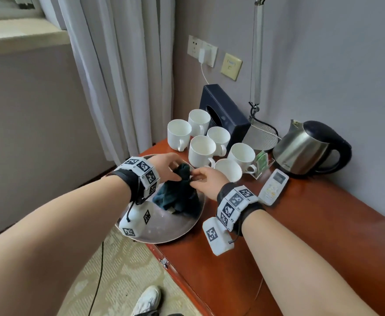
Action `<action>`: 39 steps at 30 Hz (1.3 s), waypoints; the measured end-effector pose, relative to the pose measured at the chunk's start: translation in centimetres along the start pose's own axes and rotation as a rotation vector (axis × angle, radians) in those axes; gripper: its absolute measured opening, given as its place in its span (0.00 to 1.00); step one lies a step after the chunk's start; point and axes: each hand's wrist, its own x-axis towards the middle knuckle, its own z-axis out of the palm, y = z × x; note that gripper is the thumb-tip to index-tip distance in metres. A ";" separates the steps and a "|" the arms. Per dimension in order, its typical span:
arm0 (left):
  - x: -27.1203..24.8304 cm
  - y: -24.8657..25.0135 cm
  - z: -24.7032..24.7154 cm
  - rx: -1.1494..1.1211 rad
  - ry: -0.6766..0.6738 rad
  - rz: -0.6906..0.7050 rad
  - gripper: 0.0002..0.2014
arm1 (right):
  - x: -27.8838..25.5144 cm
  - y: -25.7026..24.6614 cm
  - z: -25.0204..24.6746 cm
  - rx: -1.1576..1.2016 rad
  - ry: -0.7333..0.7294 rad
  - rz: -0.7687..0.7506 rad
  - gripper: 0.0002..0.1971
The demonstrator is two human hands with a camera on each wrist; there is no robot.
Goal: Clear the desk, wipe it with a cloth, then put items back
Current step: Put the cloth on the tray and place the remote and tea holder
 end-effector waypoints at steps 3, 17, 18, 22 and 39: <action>1.7 -1.6 0.2 0.066 -0.068 0.022 0.24 | 1.2 -0.3 0.9 0.027 -0.013 0.061 0.19; 7.2 0.0 -1.3 0.572 -0.168 0.162 0.22 | -0.6 1.8 -1.8 0.110 0.140 0.285 0.16; 7.4 1.0 -1.3 0.546 -0.134 0.185 0.22 | -1.2 2.2 -2.4 0.118 0.153 0.290 0.15; 7.8 5.4 -1.1 0.454 -0.042 0.296 0.21 | -3.3 4.6 -4.9 0.113 0.204 0.345 0.14; 13.9 24.7 9.7 0.790 -0.084 0.212 0.31 | -0.5 18.6 -11.7 -0.407 0.111 0.366 0.23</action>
